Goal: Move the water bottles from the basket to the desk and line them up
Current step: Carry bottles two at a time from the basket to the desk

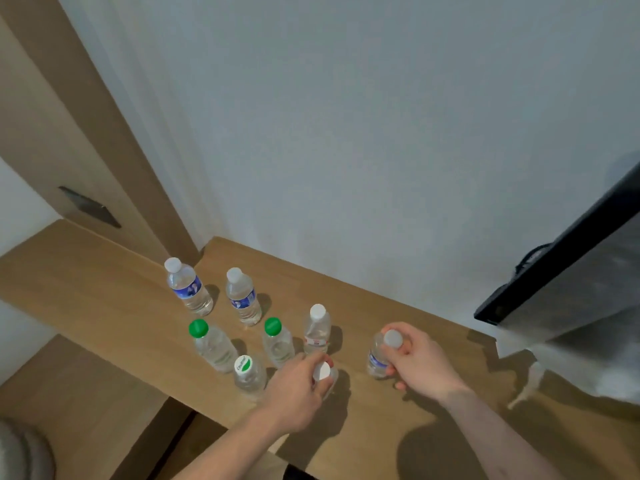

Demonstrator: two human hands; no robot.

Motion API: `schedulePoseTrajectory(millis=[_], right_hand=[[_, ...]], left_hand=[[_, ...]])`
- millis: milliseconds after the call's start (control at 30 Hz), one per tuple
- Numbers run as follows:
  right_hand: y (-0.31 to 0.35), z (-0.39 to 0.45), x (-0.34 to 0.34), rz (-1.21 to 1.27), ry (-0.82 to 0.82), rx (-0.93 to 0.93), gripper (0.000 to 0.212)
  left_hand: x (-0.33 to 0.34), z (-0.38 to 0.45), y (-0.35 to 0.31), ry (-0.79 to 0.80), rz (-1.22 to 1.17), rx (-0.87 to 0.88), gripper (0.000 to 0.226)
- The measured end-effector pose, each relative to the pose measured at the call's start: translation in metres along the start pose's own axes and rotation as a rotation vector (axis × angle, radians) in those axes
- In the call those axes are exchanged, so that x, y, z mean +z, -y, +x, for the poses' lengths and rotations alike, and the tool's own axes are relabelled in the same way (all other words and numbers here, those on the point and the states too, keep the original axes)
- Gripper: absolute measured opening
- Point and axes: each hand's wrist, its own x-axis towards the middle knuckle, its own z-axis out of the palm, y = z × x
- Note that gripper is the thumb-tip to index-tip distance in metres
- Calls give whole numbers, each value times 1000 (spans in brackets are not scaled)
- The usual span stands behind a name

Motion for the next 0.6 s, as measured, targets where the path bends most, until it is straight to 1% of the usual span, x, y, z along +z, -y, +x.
schedulePoseTrajectory(millis=[100,233,367,467,600], right_hand=[[8,24,15,36,-51,62,17],[8,50,36,145,-100,148,22],[5,58,51,276,-144,157,26],[12,55,51,221,-162,142,31],[18,41,43,124,-136,142,47]], left_hand=[[-7,13,5,30,2,54,28],[-12,20,12,72,24,95,34],[-15,16,17,92,39,130,46],[-18,12,18,111,50,160,49],[-30,4,16,104,74,179,56]])
